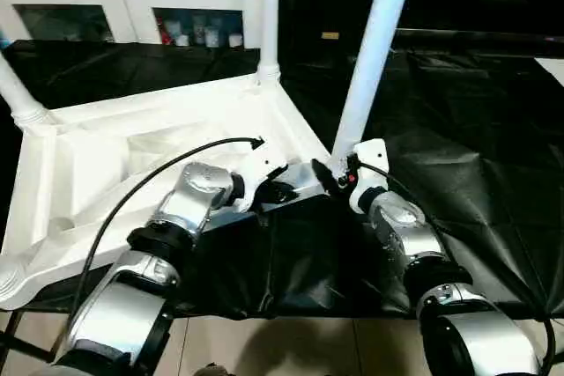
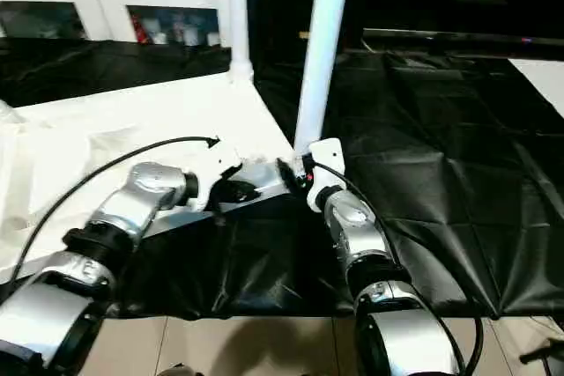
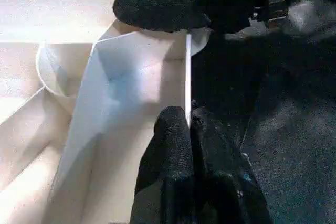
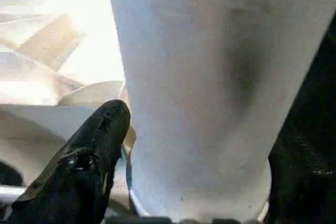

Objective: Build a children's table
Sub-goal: Rotate leg to tighten

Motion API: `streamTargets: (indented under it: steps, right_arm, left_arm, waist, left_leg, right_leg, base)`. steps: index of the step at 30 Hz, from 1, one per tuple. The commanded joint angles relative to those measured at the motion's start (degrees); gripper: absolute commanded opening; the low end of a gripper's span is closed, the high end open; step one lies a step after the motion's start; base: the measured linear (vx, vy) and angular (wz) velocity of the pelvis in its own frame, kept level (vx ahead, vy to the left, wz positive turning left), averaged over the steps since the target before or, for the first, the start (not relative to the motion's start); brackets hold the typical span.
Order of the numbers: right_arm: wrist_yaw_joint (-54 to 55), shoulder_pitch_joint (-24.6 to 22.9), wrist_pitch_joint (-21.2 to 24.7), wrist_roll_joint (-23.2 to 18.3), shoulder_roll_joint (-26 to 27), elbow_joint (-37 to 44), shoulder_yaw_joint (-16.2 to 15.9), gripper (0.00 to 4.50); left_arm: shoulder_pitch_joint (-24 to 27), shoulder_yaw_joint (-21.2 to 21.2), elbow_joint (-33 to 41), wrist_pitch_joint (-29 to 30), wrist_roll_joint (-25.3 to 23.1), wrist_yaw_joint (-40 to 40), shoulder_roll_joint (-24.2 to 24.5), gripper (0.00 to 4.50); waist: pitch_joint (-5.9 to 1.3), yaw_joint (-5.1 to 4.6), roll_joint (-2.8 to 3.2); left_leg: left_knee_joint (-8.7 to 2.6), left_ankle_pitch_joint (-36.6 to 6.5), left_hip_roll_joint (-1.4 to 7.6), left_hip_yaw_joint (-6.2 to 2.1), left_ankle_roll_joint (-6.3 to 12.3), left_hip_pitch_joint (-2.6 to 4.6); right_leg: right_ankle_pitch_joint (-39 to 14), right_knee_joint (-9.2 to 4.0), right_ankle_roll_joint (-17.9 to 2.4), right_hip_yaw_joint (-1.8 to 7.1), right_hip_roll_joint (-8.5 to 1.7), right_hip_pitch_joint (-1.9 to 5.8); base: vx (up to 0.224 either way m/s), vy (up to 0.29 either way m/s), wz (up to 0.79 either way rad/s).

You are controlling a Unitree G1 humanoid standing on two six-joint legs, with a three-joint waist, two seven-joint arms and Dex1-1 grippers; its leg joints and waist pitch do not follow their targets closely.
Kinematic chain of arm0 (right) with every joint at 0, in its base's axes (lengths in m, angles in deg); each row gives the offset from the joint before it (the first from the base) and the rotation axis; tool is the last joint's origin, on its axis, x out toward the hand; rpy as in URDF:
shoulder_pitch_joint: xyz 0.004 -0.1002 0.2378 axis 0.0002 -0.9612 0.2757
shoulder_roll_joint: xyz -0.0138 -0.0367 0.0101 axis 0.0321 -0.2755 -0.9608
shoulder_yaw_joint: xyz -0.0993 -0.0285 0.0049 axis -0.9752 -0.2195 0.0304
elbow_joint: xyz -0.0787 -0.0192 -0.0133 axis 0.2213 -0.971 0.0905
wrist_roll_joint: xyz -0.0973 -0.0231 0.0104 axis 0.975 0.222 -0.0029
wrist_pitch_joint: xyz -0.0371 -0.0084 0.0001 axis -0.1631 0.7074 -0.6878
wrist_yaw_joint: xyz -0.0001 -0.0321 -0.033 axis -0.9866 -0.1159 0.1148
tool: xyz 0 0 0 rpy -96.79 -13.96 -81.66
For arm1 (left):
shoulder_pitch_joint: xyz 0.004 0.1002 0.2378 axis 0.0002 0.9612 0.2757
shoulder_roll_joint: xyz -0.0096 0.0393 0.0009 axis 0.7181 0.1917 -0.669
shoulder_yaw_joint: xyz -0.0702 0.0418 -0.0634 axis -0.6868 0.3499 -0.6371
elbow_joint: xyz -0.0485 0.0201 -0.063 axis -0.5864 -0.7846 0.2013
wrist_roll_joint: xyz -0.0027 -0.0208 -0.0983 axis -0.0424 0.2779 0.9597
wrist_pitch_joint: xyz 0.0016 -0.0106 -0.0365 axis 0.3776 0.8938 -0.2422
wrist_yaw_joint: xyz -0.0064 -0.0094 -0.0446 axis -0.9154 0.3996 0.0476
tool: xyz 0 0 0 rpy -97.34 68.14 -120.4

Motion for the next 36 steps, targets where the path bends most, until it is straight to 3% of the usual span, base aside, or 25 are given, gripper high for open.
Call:
streamTargets:
  steps: [1, 3, 7, 11, 13, 16, 27, 33, 35, 36]
  right_arm:
    - [-8.9, 0.6, -0.9, 0.8, 1.9, -0.4, -5.2, 3.96]
    - [-15.1, 0.4, -1.0, 0.7, 0.3, 0.2, -5.9, 3.96]
    - [-26.4, -0.8, -0.7, -0.3, -2.4, 2.6, -7.6, 3.96]
    - [-40.8, -2.6, 2.0, -2.0, -5.4, 7.1, -10.8, 3.96]
    - [-43.5, -2.9, 2.6, -2.1, -6.0, 7.8, -11.5, 3.96]
    - [-54.4, -4.7, 6.7, -2.6, -8.6, 12.7, -15.3, 3.8]
    - [-57.6, -6.6, 9.8, -2.3, -9.5, 17.2, -17.4, 3.03]
    - [-47.2, -6.0, 9.8, -3.5, -6.8, 15.3, -12.7, 2.74]
    - [-36.3, -4.6, 7.8, -2.9, -4.8, 12.6, -9.5, 2.71]
    - [-36.3, -4.6, 7.8, -2.9, -4.8, 12.6, -9.5, 2.7]
  left_arm:
    - [0.9, 2.6, 1.7, -1.6, 0.8, 3.2, -0.8, 0.0]
    - [1.5, 2.8, 2.6, -2.9, 1.4, 7.0, 0.9, 0.0]
    - [2.2, 3.3, 3.7, -4.8, 2.5, 13.2, 3.5, 0.0]
    - [2.2, 3.7, 3.3, -7.0, 2.7, 18.0, 6.4, 0.0]
    - [2.2, 3.7, 3.2, -7.5, 2.7, 19.1, 7.1, 0.0]
    - [2.0, 3.8, 2.8, -9.0, 2.8, 23.4, 10.1, 0.0]
    - [2.6, 3.9, 2.7, -10.0, 3.2, 25.8, 12.1, 0.0]
    - [1.7, 2.4, 1.4, -7.8, 3.2, 19.6, 9.9, 0.0]
    - [0.4, 1.2, 0.2, -6.3, 3.1, 14.8, 8.0, 0.0]
    - [0.4, 1.2, 0.2, -6.3, 3.1, 14.8, 8.0, 0.0]
  waist:
    - [-4.01, -0.05, -0.18]
    - [-3.96, -0.24, -0.05]
    - [-3.99, -0.06, 0.14]
    - [-3.85, 0.37, 0.14]
    - [-3.7, 0.52, 0.15]
    - [-3.67, 0.8, -0.1]
    - [-3.83, 1.84, -0.14]
    - [-3.61, 1.73, -0.39]
    - [-3.36, 1.47, -0.23]
    - [-3.42, 1.27, -0.39]
  left_leg:
    - [-3.39, -8.5, 2.49, -0.71, 4.45, -0.22]
    - [-3.28, -8.0, 2.54, -0.64, 5.28, -0.45]
    - [-3.14, -8.2, 2.82, -0.47, 6.0, -0.17]
    - [-3.22, -10.2, 2.9, -0.52, 6.06, -0.13]
    - [-3.38, -11.4, 2.96, -0.59, 5.15, 0.0]
    - [-3.46, -11.5, 3.07, -0.66, 5.08, 0.07]
    - [-3.47, -10.0, 3.07, -0.63, 3.65, 0.23]
    - [-3.63, -11.0, 3.01, -0.67, 2.7, 0.21]
    - [-3.81, -12.7, 2.91, -0.82, 1.43, 0.48]
    - [-3.87, -13.3, 2.79, -1.05, 0.72, 0.43]
  right_leg:
    - [-12.0, -3.71, -11.2, 3.73, -4.47, 3.61]
    - [-10.5, -3.53, -11.9, 3.64, -4.33, 3.71]
    - [-9.4, -3.38, -13.1, 3.59, -4.29, 3.53]
    - [-12.3, -3.65, -12.5, 3.64, -4.35, 3.57]
    - [-15.3, -3.99, -11.9, 3.63, -4.41, 3.38]
    - [-16.0, -3.97, -11.2, 3.75, -4.33, 3.3]
    - [-15.5, -3.73, -10.8, 3.84, -4.55, 3.13]
    - [-19.1, -4.15, -9.6, 3.77, -4.71, 3.01]
    - [-23.4, -4.76, -8.4, 3.78, -4.84, 2.64]
    - [-25.7, -4.93, -7.6, 3.67, -5.0, 2.89]
  base:
    - [0.0, 0.0, 0.0]
    - [0.0, 0.0, 0.0]
    - [0.0, 0.0, 0.0]
    - [0.0, 0.0, 0.0]
    - [0.0, 0.0, 0.0]
    - [0.0, 0.0, 0.0]
    - [0.0, 0.0, 0.0]
    - [0.0, 0.0, 0.0]
    - [0.0, 0.0, 0.0]
    - [0.0, 0.0, 0.0]
